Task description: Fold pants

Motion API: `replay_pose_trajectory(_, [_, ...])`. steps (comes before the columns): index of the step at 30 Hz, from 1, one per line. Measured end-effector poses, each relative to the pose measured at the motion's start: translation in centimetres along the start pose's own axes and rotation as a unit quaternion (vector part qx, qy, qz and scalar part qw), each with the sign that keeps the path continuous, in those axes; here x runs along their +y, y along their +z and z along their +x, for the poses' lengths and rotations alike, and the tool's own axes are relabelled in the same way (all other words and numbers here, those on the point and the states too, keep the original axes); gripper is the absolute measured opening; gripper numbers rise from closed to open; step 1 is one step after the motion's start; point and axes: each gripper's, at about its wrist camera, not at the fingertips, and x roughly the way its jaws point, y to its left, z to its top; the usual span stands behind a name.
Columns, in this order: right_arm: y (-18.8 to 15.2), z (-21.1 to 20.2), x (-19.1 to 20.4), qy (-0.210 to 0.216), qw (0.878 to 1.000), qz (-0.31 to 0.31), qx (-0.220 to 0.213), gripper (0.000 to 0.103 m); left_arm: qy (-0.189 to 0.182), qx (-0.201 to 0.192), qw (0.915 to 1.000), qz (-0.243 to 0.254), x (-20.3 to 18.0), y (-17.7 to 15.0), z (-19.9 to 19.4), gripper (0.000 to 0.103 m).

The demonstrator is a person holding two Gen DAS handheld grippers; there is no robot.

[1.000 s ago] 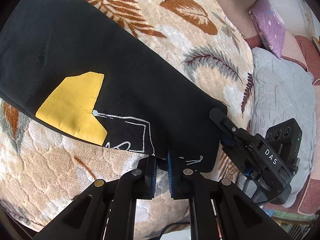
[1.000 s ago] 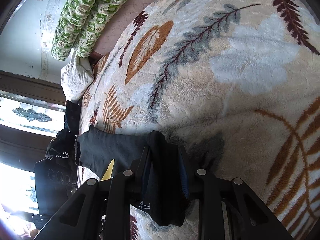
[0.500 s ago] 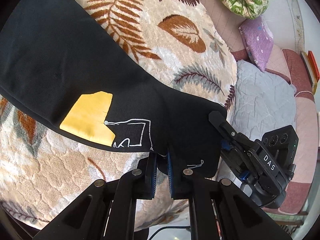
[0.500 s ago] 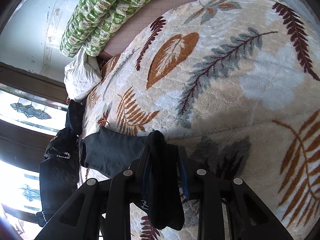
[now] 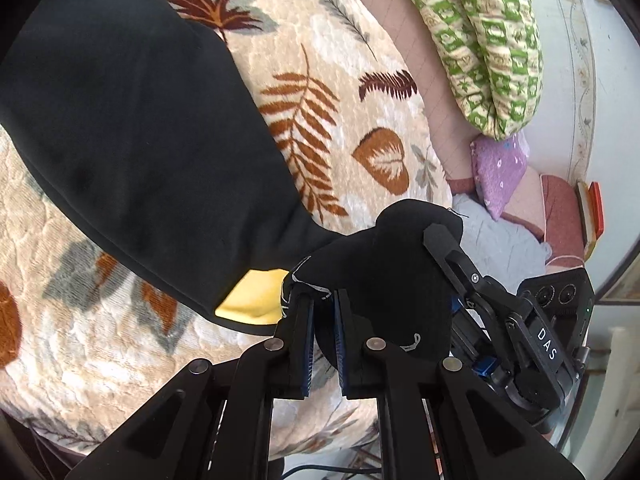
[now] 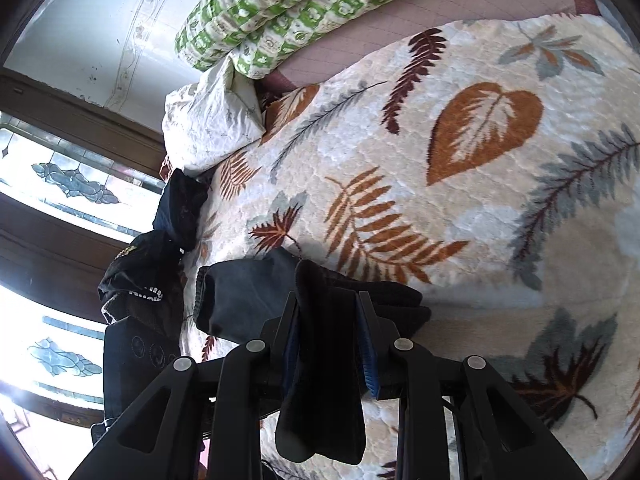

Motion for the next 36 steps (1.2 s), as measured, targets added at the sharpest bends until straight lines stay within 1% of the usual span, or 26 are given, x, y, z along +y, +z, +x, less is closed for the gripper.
replay_pose_trajectory(5, [0.4, 5.3, 3.5, 0.015, 0.999, -0.008, 0.030, 0.028, -0.002, -0.013, 0.9992, -0.038, 3.9, 2.2, -3.1, 0.008])
replay_pose_trajectory(9, [0.2, 10.3, 5.3, 0.019, 0.998, -0.005, 0.058, 0.030, -0.004, -0.014, 0.9968, -0.079, 7.8, 4.0, -4.7, 0.009])
replay_pose_trajectory(13, [-0.3, 15.0, 6.0, 0.013, 0.996, 0.008, 0.084, 0.031, -0.003, -0.009, 0.9934, -0.114, 11.7, 5.3, -6.0, 0.010])
replay_pose_trajectory(14, [-0.6, 15.9, 6.1, 0.013, 0.996, 0.012, 0.090, 0.033, -0.002, -0.009, 0.9930, -0.118, 12.5, 5.6, -6.4, 0.010])
replay_pose_trajectory(16, [-1.0, 17.0, 6.1, 0.008, 0.996, 0.019, 0.089, 0.036, 0.001, -0.014, 0.9923, -0.123, 13.8, 6.0, -7.3, 0.010])
replay_pose_trajectory(18, [-0.9, 17.0, 6.3, 0.001, 0.996, 0.019, 0.084, 0.040, 0.000, -0.020, 0.9917, -0.127, 14.9, 6.4, -8.6, 0.010])
replay_pose_trajectory(20, [-0.8, 16.4, 6.7, 0.006, 0.996, 0.025, 0.080, 0.047, 0.000, -0.024, 0.9919, -0.125, 15.8, 6.8, -9.9, 0.012])
replay_pose_trajectory(21, [-0.8, 15.8, 6.9, 0.008, 0.997, 0.026, 0.071, 0.049, 0.003, -0.028, 0.9922, -0.122, 16.1, 6.9, -10.6, 0.013])
replay_pose_trajectory(22, [-0.9, 15.0, 7.3, 0.012, 0.998, 0.023, 0.062, 0.053, 0.006, -0.031, 0.9927, -0.117, 16.3, 6.9, -11.3, 0.015])
replay_pose_trajectory(23, [-1.0, 14.2, 7.5, 0.017, 0.998, 0.021, 0.053, 0.056, 0.009, -0.036, 0.9934, -0.108, 16.4, 6.8, -12.1, 0.019])
replay_pose_trajectory(24, [-1.1, 13.2, 7.7, 0.022, 0.999, 0.020, 0.045, 0.056, 0.015, -0.042, 0.9941, -0.099, 16.2, 6.7, -12.8, 0.023])
replay_pose_trajectory(25, [-1.4, 12.3, 7.9, 0.029, 0.999, 0.021, 0.036, 0.057, 0.022, -0.046, 0.9948, -0.088, 16.0, 6.6, -13.5, 0.032])
replay_pose_trajectory(26, [-1.8, 11.2, 7.9, 0.041, 0.999, 0.024, 0.026, 0.060, 0.025, -0.053, 0.9954, -0.076, 15.8, 6.2, -14.3, 0.037])
replay_pose_trajectory(27, [-2.4, 10.0, 7.7, 0.049, 0.998, 0.027, 0.017, 0.062, 0.027, -0.058, 0.9961, -0.060, 15.3, 5.9, -15.0, 0.039])
replay_pose_trajectory(29, [-3.9, 7.9, 7.0, 0.056, 0.998, 0.038, -0.005, 0.074, 0.032, -0.064, 0.9971, -0.027, 14.0, 5.1, -15.9, 0.047])
replay_pose_trajectory(30, [-4.9, 7.1, 6.4, 0.062, 0.997, 0.047, -0.014, 0.076, 0.036, -0.066, 0.9971, -0.012, 13.5, 4.9, -16.2, 0.052])
replay_pose_trajectory(32, [-6.9, 6.1, 5.0, 0.080, 0.994, 0.076, -0.026, 0.077, 0.041, -0.068, 0.9968, 0.011, 12.6, 3.8, -16.7, 0.054])
replay_pose_trajectory(34, [-8.8, 5.8, 3.2, 0.101, 0.988, 0.117, -0.031, 0.077, 0.039, -0.074, 0.9962, 0.026, 11.7, 2.5, -16.9, 0.054])
replay_pose_trajectory(36, [-10.3, 6.1, 1.6, 0.121, 0.980, 0.154, -0.032, 0.077, 0.040, -0.079, 0.9952, 0.042, 11.1, 1.6, -17.1, 0.068])
